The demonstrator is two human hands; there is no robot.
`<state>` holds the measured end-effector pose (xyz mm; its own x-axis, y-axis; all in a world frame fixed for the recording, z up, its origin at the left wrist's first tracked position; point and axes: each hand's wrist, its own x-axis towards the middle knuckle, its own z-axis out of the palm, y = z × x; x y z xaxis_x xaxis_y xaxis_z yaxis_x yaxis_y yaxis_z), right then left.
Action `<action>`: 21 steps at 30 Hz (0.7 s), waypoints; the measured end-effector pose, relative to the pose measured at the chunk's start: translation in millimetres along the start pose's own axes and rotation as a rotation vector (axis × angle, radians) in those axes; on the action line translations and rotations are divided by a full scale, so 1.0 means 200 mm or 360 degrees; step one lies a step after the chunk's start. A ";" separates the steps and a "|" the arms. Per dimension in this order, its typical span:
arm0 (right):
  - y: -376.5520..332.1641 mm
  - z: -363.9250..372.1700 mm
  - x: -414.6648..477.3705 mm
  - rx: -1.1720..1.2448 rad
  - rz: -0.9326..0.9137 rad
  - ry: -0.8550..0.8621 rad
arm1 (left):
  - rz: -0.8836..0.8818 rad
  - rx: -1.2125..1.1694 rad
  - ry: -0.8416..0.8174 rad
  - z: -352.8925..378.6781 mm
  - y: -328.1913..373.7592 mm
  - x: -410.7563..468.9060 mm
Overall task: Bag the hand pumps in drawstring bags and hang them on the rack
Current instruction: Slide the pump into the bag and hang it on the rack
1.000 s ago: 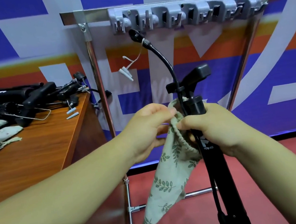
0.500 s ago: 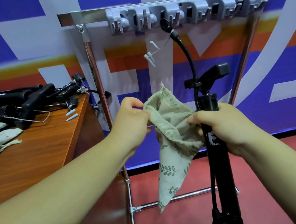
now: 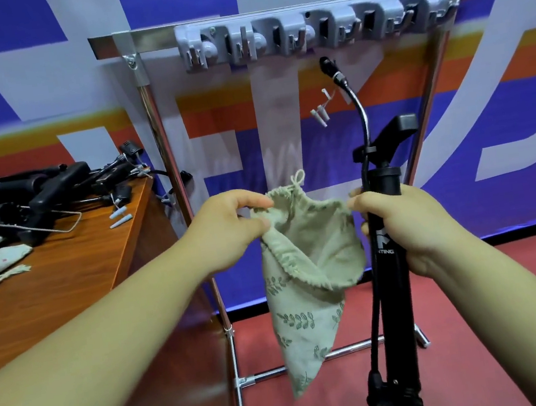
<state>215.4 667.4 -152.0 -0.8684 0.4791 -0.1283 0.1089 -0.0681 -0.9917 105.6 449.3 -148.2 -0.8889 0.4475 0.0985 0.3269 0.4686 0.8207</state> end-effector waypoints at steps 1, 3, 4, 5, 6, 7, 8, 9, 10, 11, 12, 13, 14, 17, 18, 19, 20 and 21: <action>-0.01 -0.01 0.00 0.0027 -0.0028 0.0025 | -0.0014 0.0032 -0.0029 0.00 -0.01 0.00; -0.03 -0.02 0.00 0.0077 -0.0099 0.0066 | -0.0031 0.0083 -0.0036 0.00 -0.02 0.00; -0.06 -0.02 0.00 0.0098 -0.0141 0.0068 | -0.0030 0.0090 -0.0018 0.01 -0.01 0.00; -0.08 -0.03 0.00 0.0111 -0.0184 0.0066 | -0.0014 0.0102 0.0013 0.01 -0.01 0.00; -0.10 -0.02 -0.01 0.0116 -0.0224 0.0060 | 0.0017 0.0130 0.0055 0.02 -0.01 0.00; -0.13 -0.02 -0.01 0.0119 -0.0264 0.0057 | 0.0054 0.0168 0.0108 0.03 0.00 0.00; -0.15 -0.02 -0.02 0.0126 -0.0295 0.0057 | 0.0082 0.0202 0.0165 0.03 0.00 0.00; -0.17 -0.02 -0.02 0.0137 -0.0322 0.0064 | 0.0104 0.0235 0.0220 0.03 0.00 0.00; -0.19 -0.01 -0.03 0.0148 -0.0344 0.0071 | 0.0114 0.0284 0.0254 0.03 0.00 0.01; -0.20 -0.01 -0.03 0.0160 -0.0369 0.0076 | 0.0121 0.0351 0.0255 0.02 -0.01 0.01; -0.22 0.00 -0.04 0.0175 -0.0390 0.0073 | 0.0131 0.0440 0.0207 0.02 -0.02 0.01; -0.24 0.00 -0.04 0.0194 -0.0411 0.0076 | 0.0142 0.0544 0.0110 0.01 -0.03 0.01; -0.26 0.00 -0.04 0.0218 -0.0431 0.0081 | 0.0137 0.0659 -0.0019 0.00 -0.04 0.02; -0.30 0.02 -0.03 0.0315 -0.0494 0.0115 | 0.0028 0.0916 -0.0380 0.00 -0.09 0.03; -0.31 0.03 -0.03 0.0362 -0.0509 0.0122 | -0.0016 0.0937 -0.0452 0.00 -0.10 0.04; -0.32 0.03 -0.03 0.0404 -0.0519 0.0131 | -0.0035 0.0937 -0.0506 0.00 -0.11 0.04; -0.33 0.04 -0.03 0.0443 -0.0524 0.0140 | -0.0039 0.0929 -0.0541 0.00 -0.11 0.03; -0.34 0.05 -0.03 0.0474 -0.0534 0.0152 | -0.0027 0.0908 -0.0568 0.00 -0.11 0.03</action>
<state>207.8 661.2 -84.5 -0.7817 0.5953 0.1859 -0.3267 -0.1370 -0.9351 93.3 442.2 -165.4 -0.7670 0.6146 -0.1843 0.5192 0.7632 0.3847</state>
